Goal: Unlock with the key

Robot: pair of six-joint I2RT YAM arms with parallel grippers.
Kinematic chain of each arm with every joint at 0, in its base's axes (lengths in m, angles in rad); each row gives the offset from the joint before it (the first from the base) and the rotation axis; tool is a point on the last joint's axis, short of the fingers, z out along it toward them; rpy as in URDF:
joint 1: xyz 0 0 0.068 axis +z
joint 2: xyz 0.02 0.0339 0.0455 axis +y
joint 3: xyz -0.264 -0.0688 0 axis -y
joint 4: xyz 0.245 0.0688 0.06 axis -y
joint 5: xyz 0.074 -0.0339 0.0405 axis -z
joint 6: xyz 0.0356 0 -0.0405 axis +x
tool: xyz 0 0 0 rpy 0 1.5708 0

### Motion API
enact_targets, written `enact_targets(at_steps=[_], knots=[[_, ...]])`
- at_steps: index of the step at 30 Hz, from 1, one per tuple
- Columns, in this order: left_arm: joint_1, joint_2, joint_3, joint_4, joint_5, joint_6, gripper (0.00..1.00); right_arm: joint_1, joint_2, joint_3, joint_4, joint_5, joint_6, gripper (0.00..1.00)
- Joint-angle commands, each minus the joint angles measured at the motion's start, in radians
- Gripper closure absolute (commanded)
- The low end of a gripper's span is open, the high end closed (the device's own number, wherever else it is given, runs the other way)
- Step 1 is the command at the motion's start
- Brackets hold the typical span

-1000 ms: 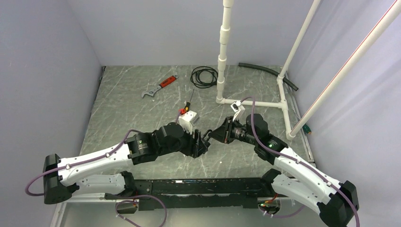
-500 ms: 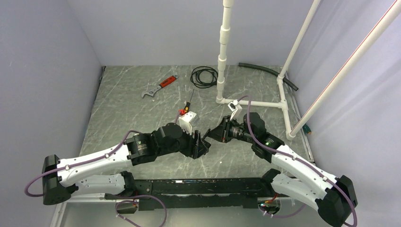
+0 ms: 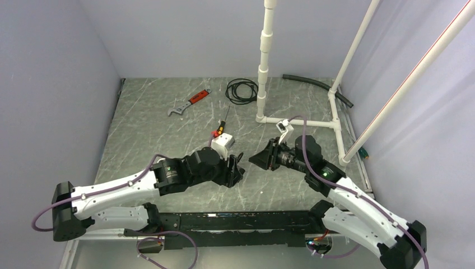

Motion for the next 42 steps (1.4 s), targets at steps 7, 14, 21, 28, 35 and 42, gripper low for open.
enact_targets(at_steps=[7,14,21,28,35,42], knots=[[-0.005,0.217,0.119,-0.046,-0.26,-0.049,1.0,-0.001,-0.256,0.042,-0.362,0.249,-0.089,0.55],[-0.004,0.441,0.273,-0.066,-0.35,-0.077,1.0,-0.001,-0.469,0.042,-0.526,0.511,-0.032,0.48],[0.008,0.715,0.522,-0.128,-0.402,-0.087,1.0,-0.001,-0.604,0.111,-0.605,0.635,0.013,0.44],[0.134,0.938,0.716,-0.139,-0.189,-0.125,1.0,-0.001,-0.681,0.141,-0.665,0.701,0.047,0.38],[0.208,1.141,0.896,-0.144,-0.088,-0.112,0.98,0.001,-0.702,0.143,-0.672,0.703,0.053,0.35],[0.226,1.217,0.951,-0.1,0.015,-0.089,0.67,0.0,-0.697,0.14,-0.671,0.699,0.051,0.34]])
